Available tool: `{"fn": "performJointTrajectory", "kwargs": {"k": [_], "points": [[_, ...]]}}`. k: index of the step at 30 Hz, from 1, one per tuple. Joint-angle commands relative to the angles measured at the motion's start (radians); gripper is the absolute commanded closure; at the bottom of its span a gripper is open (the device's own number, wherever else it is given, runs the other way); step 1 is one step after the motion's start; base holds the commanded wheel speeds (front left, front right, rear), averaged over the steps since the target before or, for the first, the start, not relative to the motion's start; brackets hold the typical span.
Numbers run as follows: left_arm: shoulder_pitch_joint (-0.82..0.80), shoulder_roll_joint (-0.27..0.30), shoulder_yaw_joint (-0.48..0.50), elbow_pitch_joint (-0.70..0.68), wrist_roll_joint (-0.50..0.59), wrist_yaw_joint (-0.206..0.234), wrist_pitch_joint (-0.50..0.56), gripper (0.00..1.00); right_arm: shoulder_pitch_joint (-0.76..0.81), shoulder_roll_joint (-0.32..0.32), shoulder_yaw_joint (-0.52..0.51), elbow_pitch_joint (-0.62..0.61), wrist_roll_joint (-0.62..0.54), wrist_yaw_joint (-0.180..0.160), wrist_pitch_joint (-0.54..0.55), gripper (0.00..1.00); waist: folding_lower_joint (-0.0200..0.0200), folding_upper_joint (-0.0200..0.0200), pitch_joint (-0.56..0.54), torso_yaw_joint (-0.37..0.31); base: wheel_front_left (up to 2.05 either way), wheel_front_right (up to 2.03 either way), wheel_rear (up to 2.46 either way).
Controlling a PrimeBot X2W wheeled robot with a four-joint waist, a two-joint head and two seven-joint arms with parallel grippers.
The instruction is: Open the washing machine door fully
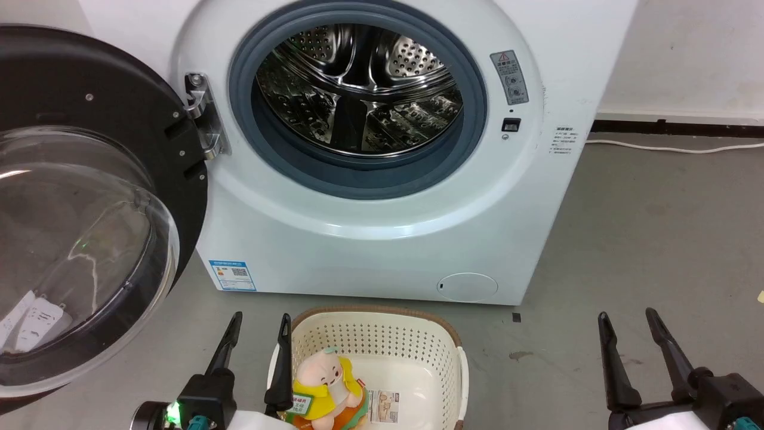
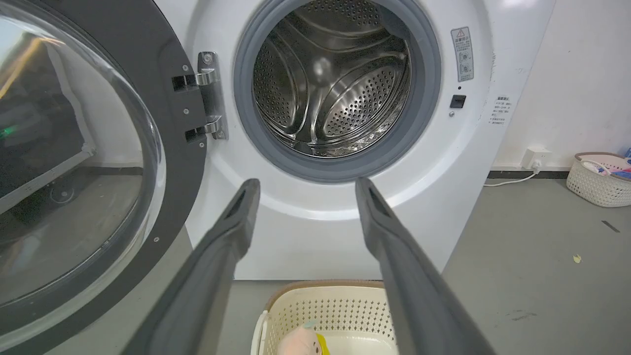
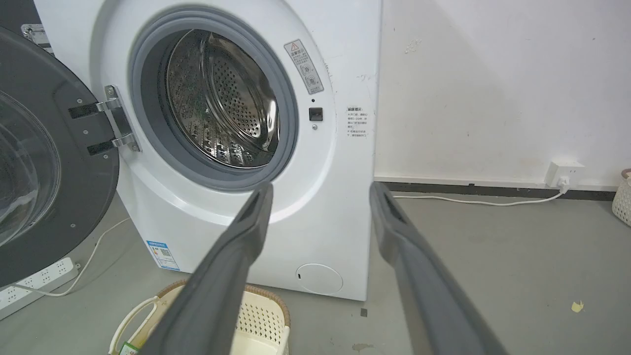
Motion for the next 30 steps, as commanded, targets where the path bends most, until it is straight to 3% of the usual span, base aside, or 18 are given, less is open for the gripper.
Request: {"fn": "performJointTrajectory", "kwargs": {"k": [1, 15, 16, 30], "points": [[-0.004, 0.000, 0.004, 0.003, -0.006, -0.002, -0.005, 0.00, 0.009, 0.005, 0.002, 0.004, -0.002, 0.001, -0.005, 0.00, -0.0001, 0.0000, -0.001, 0.002, 0.00, 0.00, 0.00], [-0.012, -0.001, 0.014, 0.018, -0.045, -0.049, -0.005, 0.00, 0.005, 0.006, 0.007, 0.016, 0.001, 0.001, -0.005, 0.00, -0.0001, 0.0000, -0.001, 0.014, 0.00, 0.00, 0.00], [-0.001, -0.001, 0.012, 0.016, -0.042, -0.048, 0.000, 1.00, 0.000, 0.001, 0.008, 0.012, 0.000, 0.000, 0.000, 1.00, -0.0001, 0.0000, -0.001, 0.014, 0.00, 0.00, 0.00], [-0.003, -0.001, 0.018, 0.008, -0.033, -0.048, 0.020, 1.00, -0.007, 0.001, 0.011, 0.009, -0.009, 0.000, 0.020, 1.00, -0.0001, 0.0000, -0.002, 0.007, 0.00, 0.00, 0.00]]}}
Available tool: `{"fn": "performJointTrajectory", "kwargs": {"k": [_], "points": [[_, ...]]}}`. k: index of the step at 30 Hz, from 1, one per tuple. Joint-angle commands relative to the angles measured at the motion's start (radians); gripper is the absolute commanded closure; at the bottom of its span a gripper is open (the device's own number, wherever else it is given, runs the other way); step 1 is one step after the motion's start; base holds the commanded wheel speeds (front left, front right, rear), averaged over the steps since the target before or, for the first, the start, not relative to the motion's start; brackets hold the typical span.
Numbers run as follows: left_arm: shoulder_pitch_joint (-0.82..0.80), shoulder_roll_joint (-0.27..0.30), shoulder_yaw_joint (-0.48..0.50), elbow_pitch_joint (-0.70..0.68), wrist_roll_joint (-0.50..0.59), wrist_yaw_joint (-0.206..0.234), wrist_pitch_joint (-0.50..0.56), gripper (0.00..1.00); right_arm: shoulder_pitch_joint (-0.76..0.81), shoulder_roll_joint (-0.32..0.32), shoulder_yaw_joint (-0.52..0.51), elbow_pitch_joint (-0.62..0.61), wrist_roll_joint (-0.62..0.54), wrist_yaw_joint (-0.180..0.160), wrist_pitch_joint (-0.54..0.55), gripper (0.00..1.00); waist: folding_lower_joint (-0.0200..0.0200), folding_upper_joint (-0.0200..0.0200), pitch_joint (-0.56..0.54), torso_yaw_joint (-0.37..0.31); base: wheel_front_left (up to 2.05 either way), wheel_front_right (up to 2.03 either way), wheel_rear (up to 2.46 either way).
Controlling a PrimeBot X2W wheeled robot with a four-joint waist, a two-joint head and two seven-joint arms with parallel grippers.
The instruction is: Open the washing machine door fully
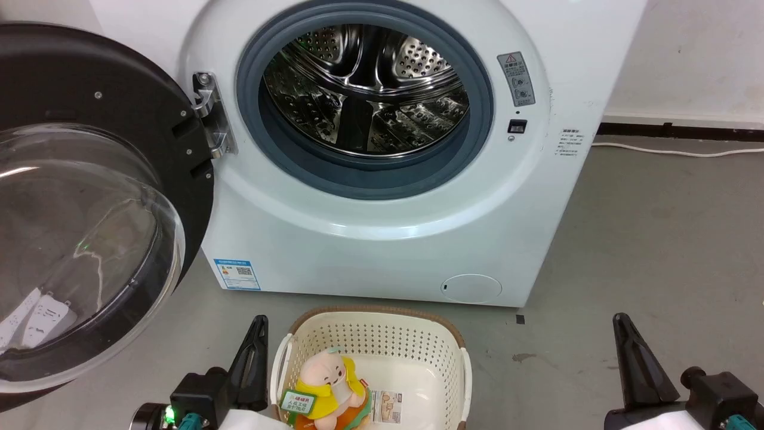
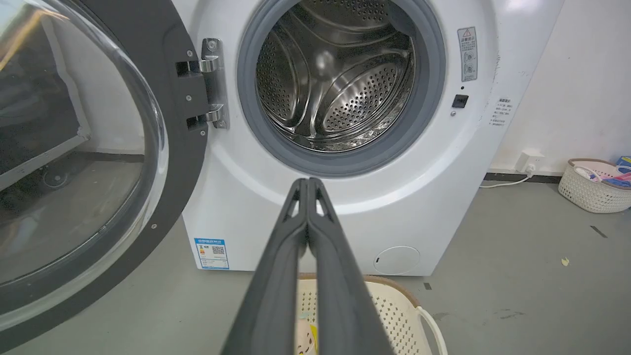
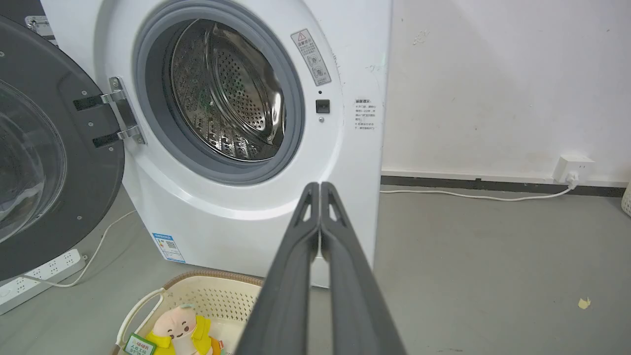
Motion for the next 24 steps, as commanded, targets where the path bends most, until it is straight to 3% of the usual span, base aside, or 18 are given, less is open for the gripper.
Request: {"fn": "performJointTrajectory", "kwargs": {"k": [1, 24], "points": [[-0.003, 0.000, 0.003, -0.005, 0.007, 0.001, 0.007, 1.00, -0.007, 0.000, 0.001, -0.003, -0.010, 0.000, 0.005, 1.00, 0.0000, 0.0000, 0.000, -0.001, 0.00, 0.00, 0.00], [-0.009, 0.000, 0.021, -0.023, 0.029, 0.004, 0.052, 1.00, -0.021, 0.001, 0.006, -0.010, -0.031, 0.000, 0.050, 1.00, 0.0000, 0.0000, 0.000, -0.015, 0.00, 0.00, 0.00]]}}
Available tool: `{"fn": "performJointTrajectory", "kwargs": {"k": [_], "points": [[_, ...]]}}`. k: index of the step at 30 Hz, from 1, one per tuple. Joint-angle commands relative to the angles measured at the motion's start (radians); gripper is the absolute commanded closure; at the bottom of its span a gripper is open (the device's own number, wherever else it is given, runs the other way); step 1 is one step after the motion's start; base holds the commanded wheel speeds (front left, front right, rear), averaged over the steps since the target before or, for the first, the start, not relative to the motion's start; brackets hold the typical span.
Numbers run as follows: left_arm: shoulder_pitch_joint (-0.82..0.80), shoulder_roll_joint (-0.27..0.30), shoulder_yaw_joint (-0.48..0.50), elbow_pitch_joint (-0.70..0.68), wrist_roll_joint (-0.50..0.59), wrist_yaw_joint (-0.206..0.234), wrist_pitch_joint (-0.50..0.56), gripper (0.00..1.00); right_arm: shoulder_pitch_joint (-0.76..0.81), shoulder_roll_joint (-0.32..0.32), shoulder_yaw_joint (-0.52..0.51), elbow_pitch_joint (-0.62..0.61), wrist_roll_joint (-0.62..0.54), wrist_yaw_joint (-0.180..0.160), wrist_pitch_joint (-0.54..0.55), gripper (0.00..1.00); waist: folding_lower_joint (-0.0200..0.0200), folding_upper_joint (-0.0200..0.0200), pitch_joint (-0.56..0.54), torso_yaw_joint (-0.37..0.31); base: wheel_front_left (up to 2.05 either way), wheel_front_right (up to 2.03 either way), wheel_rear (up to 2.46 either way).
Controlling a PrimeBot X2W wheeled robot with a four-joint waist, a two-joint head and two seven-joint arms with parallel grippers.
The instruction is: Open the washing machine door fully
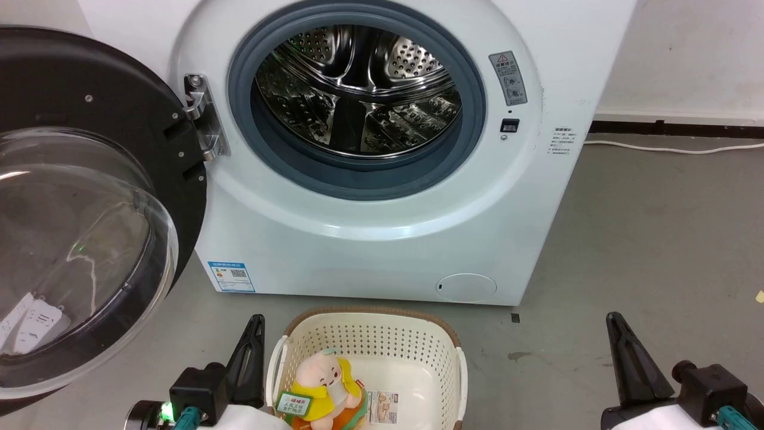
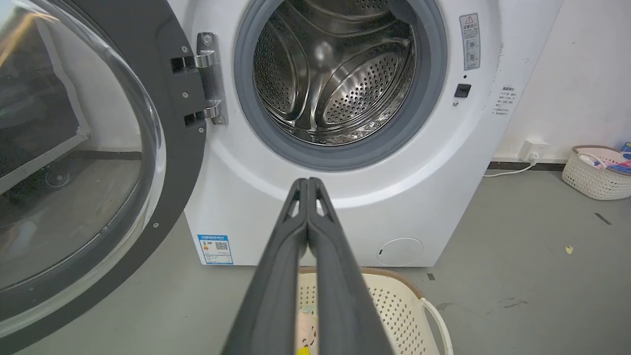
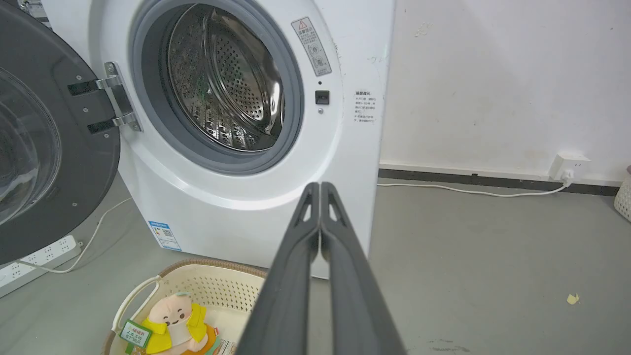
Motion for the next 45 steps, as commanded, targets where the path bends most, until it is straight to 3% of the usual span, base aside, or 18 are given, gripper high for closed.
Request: {"fn": "performJointTrajectory", "kwargs": {"k": [1, 45], "points": [[-0.009, 0.000, 0.005, -0.006, 0.007, 0.004, 0.005, 1.00, -0.013, 0.001, 0.002, -0.004, -0.005, 0.000, 0.005, 1.00, 0.0000, 0.0000, 0.000, 0.000, 0.00, 0.00, 0.00], [-0.022, 0.000, 0.040, -0.042, 0.051, 0.010, 0.095, 1.00, -0.042, 0.003, 0.011, -0.018, -0.048, 0.001, 0.096, 1.00, 0.0000, 0.0000, -0.001, -0.029, 0.00, 0.00, 0.00]]}}
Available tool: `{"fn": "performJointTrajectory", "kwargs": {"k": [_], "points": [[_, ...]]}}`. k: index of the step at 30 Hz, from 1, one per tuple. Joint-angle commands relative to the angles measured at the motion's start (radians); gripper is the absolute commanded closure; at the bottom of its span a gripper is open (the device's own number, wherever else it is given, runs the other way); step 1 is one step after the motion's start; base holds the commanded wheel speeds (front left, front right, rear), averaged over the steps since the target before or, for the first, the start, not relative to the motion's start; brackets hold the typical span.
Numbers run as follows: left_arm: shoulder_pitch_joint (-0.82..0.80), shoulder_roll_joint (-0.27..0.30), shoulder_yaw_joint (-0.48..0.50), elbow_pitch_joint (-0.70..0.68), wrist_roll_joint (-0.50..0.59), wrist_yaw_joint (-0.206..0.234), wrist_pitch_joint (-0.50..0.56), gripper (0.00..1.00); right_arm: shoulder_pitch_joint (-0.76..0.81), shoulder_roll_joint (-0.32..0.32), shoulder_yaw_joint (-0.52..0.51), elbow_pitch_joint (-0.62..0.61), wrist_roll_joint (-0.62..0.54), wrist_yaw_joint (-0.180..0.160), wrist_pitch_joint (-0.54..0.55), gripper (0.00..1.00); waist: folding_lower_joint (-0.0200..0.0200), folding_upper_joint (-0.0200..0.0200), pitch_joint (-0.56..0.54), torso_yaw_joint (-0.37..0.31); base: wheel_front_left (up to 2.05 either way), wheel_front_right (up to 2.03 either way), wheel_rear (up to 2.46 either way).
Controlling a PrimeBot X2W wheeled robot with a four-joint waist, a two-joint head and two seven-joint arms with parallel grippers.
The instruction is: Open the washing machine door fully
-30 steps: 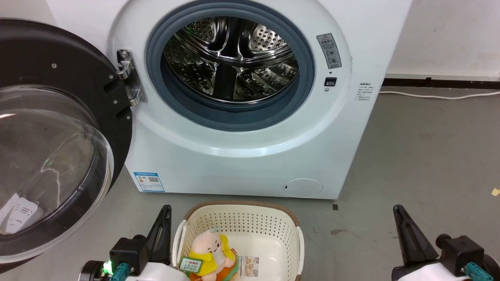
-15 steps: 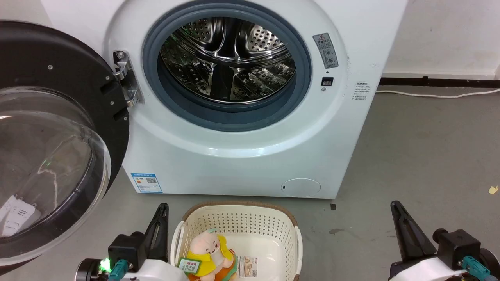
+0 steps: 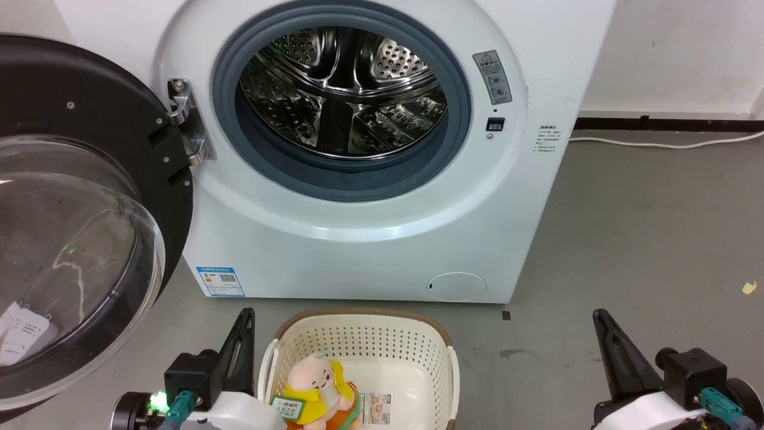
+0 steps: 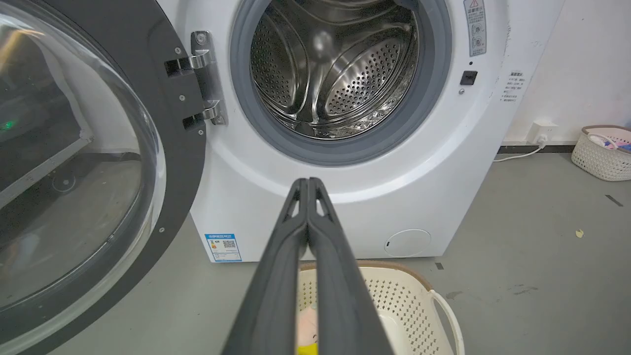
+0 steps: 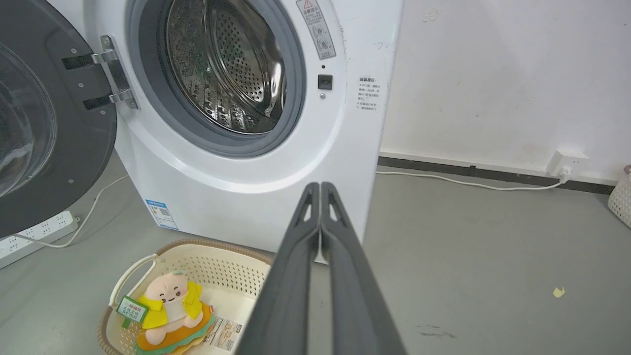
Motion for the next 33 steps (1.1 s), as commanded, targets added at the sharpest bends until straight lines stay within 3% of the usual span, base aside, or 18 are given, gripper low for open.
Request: {"fn": "performJointTrajectory", "kwargs": {"k": [1, 33], "points": [[-0.011, 0.000, 0.006, -0.005, 0.007, 0.004, 0.004, 1.00, -0.019, 0.003, 0.002, -0.007, -0.009, 0.001, 0.005, 1.00, 0.0000, 0.0000, 0.000, -0.001, 0.00, 0.00, 0.00], [-0.020, 0.000, 0.031, -0.030, 0.038, 0.008, 0.067, 1.00, -0.039, 0.005, 0.009, -0.017, -0.039, 0.001, 0.069, 1.00, 0.0000, 0.0000, -0.001, -0.021, 0.00, 0.00, 0.00]]}}
